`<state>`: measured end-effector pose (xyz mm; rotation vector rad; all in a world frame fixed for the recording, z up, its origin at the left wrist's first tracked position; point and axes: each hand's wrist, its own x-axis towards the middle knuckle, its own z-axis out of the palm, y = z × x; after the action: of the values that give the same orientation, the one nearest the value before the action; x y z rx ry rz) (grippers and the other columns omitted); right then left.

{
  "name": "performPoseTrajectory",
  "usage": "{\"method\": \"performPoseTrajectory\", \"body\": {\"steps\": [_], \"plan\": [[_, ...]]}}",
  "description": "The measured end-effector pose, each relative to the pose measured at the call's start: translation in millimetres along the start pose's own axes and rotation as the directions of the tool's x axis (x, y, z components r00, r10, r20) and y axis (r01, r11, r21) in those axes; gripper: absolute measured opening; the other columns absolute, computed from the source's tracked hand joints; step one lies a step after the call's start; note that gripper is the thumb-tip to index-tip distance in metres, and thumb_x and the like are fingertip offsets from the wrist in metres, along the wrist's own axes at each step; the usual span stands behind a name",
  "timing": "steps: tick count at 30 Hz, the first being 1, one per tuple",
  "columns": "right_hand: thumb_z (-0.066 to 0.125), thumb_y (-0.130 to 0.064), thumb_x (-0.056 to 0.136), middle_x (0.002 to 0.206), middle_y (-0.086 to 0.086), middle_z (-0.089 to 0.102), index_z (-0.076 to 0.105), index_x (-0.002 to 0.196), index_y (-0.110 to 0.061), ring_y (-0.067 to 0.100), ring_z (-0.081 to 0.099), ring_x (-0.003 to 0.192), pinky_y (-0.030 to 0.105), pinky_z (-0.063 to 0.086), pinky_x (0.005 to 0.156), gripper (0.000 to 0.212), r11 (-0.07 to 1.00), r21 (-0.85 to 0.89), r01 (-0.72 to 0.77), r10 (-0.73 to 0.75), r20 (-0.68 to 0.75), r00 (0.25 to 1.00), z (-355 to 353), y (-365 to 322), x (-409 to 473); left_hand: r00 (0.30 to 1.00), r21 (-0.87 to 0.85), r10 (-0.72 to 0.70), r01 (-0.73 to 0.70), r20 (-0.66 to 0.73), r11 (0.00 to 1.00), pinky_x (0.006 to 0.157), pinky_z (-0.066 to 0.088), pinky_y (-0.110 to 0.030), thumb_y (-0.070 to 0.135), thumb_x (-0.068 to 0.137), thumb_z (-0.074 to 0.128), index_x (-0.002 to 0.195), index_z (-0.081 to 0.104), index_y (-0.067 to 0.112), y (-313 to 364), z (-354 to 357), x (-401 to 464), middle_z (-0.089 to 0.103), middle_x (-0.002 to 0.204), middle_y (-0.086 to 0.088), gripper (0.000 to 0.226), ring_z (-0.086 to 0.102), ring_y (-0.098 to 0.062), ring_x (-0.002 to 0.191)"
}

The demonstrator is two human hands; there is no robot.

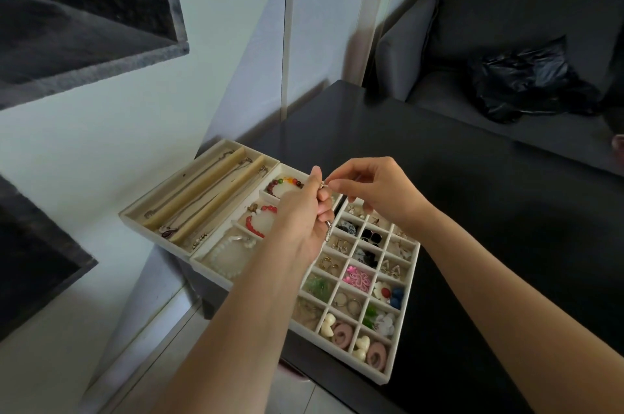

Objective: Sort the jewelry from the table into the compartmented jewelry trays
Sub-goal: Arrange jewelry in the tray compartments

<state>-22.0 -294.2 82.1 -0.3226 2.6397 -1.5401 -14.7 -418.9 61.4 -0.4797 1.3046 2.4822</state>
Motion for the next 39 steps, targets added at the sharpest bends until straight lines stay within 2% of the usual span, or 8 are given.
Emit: {"method": "performPoseTrajectory", "body": {"steps": [4,11,14,18,21,25,32,39], "plan": [[0.068,-0.022,0.085,0.088,0.015,0.068,0.072,0.090,-0.013,0.014,0.052,0.067,0.019,0.039,0.050,0.011,0.998,0.038,-0.054,0.053,0.029,0.998,-0.6,-1.4,-1.0,1.000,0.097,0.017,-0.016,-0.009,0.995,0.036,0.027,-0.013,0.034,0.097,0.047,0.067,0.054,0.012,-4.6,0.8,-1.6,0.040,0.047,0.007,0.038,0.031,-0.003,0.036],[0.068,-0.021,0.085,0.089,0.021,0.067,0.070,0.087,-0.008,0.019,0.051,0.071,0.020,0.037,0.051,0.013,0.994,0.052,-0.095,0.092,0.056,0.994,-2.2,-5.0,-0.2,1.000,0.069,0.019,-0.018,-0.009,0.997,0.034,0.027,-0.013,0.035,0.096,0.048,0.064,0.051,0.012,-4.7,5.7,-2.4,0.036,0.045,0.007,0.040,0.030,-0.003,0.034],[0.066,-0.020,0.087,0.082,0.014,0.067,0.068,0.088,-0.004,0.018,0.053,0.071,0.018,0.038,0.050,0.017,0.993,0.080,-0.082,0.078,0.055,0.995,-2.7,-7.2,-0.2,1.000,-0.013,-0.008,0.008,0.027,1.000,0.033,0.025,-0.013,0.033,0.098,0.045,0.069,0.051,0.012,-3.4,9.1,-3.7,0.035,0.048,0.006,0.037,0.029,-0.003,0.034],[0.063,-0.016,0.089,0.077,0.007,0.066,0.064,0.084,-0.007,0.007,0.062,0.065,0.015,0.048,0.052,0.011,0.967,0.229,-0.109,0.115,-0.011,0.993,-9.1,-7.1,0.8,1.000,-0.020,0.014,-0.013,0.019,1.000,0.036,0.023,-0.014,0.033,0.099,0.045,0.074,0.047,0.013,0.4,8.5,-4.3,0.036,0.051,0.005,0.032,0.028,-0.003,0.035],[0.063,-0.009,0.088,0.082,0.009,0.070,0.063,0.085,-0.003,0.009,0.069,0.068,0.017,0.056,0.063,0.006,0.921,0.352,-0.168,0.211,-0.088,0.974,-18.1,6.8,4.5,1.000,-0.096,-0.009,0.008,-0.009,0.995,0.037,0.022,-0.014,0.032,0.099,0.045,0.070,0.046,0.013,2.5,3.9,-3.7,0.037,0.048,0.006,0.034,0.028,-0.003,0.034],[0.068,-0.009,0.084,0.086,0.007,0.071,0.062,0.088,-0.010,0.014,0.071,0.077,0.027,0.058,0.073,0.007,0.967,0.057,-0.247,0.253,-0.195,0.948,-18.0,36.4,11.3,0.999,-0.193,-0.044,0.046,0.017,0.980,0.035,0.023,-0.014,0.033,0.099,0.043,0.069,0.044,0.012,4.6,3.7,-0.7,0.038,0.045,0.006,0.037,0.029,-0.004,0.032],[0.063,-0.003,0.087,0.089,0.005,0.067,0.061,0.079,-0.016,0.014,0.068,0.084,0.030,0.056,0.081,0.016,0.915,-0.288,-0.281,0.245,-0.155,0.957,-8.4,64.0,20.6,0.997,-0.194,-0.044,0.055,0.061,0.980,0.034,0.026,-0.014,0.035,0.099,0.043,0.072,0.046,0.011,5.3,3.8,2.4,0.040,0.047,0.005,0.036,0.031,-0.005,0.034],[0.065,-0.011,0.086,0.089,-0.002,0.066,0.062,0.082,-0.022,0.011,0.064,0.083,0.035,0.057,0.077,0.012,0.878,-0.420,-0.232,0.188,-0.142,0.972,2.7,75.6,27.3,0.995,-0.205,-0.037,0.055,0.089,0.977,0.033,0.027,-0.013,0.035,0.098,0.043,0.071,0.047,0.010,4.7,5.1,2.7,0.040,0.047,0.005,0.037,0.033,-0.005,0.033]]}}
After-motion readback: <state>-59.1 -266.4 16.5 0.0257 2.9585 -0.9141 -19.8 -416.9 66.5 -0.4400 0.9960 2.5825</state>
